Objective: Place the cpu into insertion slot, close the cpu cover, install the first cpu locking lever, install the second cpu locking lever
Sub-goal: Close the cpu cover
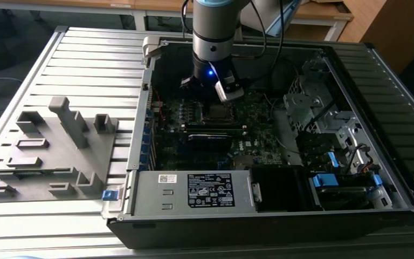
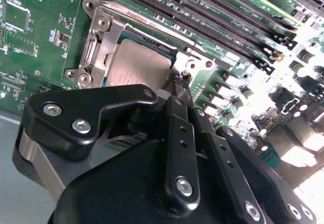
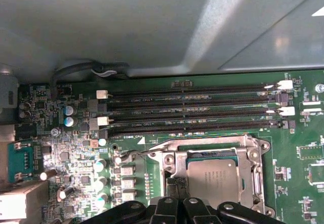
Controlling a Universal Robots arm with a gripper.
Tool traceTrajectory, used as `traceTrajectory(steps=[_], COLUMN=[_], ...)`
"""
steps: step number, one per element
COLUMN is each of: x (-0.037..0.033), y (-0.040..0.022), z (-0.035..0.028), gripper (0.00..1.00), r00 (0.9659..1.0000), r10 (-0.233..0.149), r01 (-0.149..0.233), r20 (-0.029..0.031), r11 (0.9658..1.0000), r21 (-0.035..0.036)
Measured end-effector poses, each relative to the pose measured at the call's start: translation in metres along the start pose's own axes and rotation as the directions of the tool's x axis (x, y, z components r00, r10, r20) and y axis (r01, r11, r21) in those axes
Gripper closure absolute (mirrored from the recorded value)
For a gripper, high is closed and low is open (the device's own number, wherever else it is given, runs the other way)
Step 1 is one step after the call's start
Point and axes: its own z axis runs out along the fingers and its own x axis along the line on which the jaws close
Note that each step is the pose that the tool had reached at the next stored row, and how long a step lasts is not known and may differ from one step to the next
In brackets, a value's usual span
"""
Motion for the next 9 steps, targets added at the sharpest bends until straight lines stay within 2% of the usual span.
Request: traceTrajectory(steps=[9], x=[0.0003], y=[-0.0001], z=[0.0017], gripper=[0.89], r00=[1.0000], r10=[0.000], r01=[0.000], r20=[0.0010], r11=[1.0000], r21=[-0.0001])
